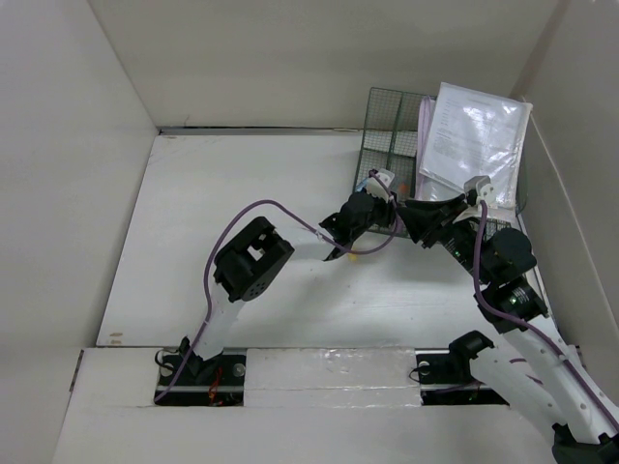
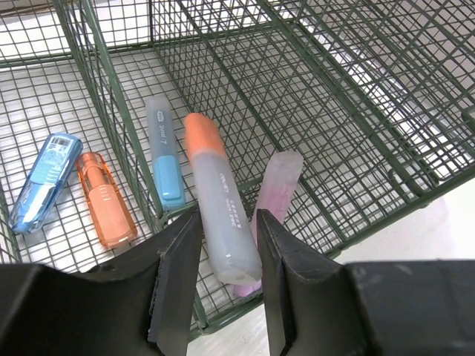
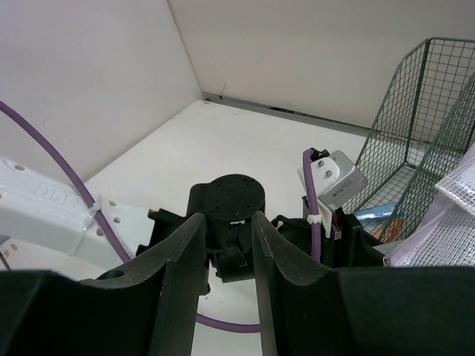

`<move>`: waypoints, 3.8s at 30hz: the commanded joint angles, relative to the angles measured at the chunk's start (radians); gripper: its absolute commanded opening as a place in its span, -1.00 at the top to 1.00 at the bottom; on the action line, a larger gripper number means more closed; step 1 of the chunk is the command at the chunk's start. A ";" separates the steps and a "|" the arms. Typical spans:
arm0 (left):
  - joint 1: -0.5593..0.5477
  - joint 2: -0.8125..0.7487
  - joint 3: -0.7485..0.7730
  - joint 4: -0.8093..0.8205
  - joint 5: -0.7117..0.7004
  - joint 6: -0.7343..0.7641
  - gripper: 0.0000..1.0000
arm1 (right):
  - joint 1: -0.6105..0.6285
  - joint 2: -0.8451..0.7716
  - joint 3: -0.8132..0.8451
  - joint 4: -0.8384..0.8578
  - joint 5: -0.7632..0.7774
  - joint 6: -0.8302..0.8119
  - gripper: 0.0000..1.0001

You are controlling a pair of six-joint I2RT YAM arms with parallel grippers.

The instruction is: Organize the desk

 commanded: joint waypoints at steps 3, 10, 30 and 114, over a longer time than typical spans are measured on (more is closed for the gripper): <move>0.006 -0.049 -0.018 -0.043 -0.025 0.007 0.47 | 0.010 -0.004 -0.004 0.055 -0.001 0.002 0.26; 0.006 -0.078 -0.032 -0.039 -0.026 0.003 0.84 | 0.010 -0.001 -0.004 0.056 -0.004 0.004 0.26; 0.006 -0.314 -0.101 -0.244 0.009 -0.010 1.00 | 0.010 -0.001 -0.001 0.056 -0.008 0.004 0.26; -0.004 -0.454 0.166 -0.726 -0.170 -0.130 0.50 | 0.010 -0.166 -0.014 0.007 0.120 0.021 0.24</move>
